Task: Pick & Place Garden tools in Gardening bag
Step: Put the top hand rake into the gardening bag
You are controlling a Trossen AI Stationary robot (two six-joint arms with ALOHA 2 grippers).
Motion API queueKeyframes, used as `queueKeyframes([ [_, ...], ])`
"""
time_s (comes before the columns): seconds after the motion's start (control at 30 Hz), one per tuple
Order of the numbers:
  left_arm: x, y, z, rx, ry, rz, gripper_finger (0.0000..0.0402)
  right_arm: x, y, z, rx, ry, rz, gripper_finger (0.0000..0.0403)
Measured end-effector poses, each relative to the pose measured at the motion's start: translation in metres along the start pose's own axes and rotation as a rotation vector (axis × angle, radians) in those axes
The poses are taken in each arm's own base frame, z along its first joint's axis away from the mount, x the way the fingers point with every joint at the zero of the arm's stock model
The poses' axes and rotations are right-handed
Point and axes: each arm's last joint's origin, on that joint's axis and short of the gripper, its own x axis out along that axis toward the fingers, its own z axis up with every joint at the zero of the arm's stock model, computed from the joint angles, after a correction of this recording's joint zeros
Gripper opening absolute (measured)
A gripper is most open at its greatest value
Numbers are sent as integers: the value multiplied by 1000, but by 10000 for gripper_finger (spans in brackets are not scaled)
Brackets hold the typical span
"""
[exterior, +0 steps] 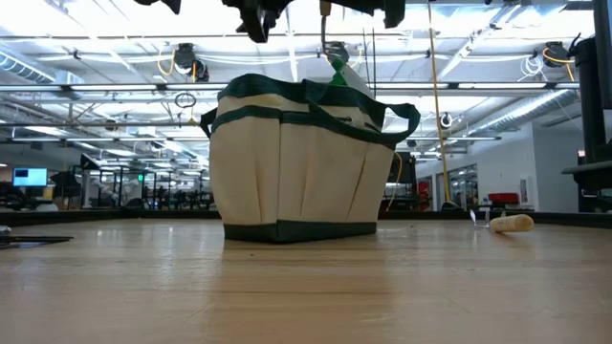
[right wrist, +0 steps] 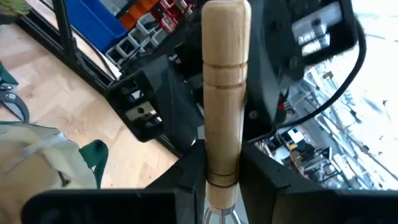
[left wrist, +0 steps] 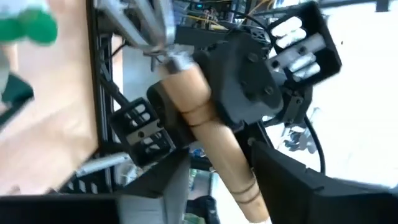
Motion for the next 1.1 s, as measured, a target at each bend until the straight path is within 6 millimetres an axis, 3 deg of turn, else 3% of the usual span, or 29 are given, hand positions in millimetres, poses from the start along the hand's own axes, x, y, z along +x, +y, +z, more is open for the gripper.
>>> queueKeyframes([
  [0.23,-10,-11,16,193,-47,-29,214,1,-5,-4,38,53,-55,61],
  [0.5,-35,-31,47,470,-117,-49,216,-4,-14,-1,65,71,-133,61],
  [0.8,-85,-55,60,824,-193,42,186,-22,-34,11,414,-42,-180,61],
  [1.1,-127,-62,42,1038,-171,192,166,-26,-34,19,855,-222,35,61],
])
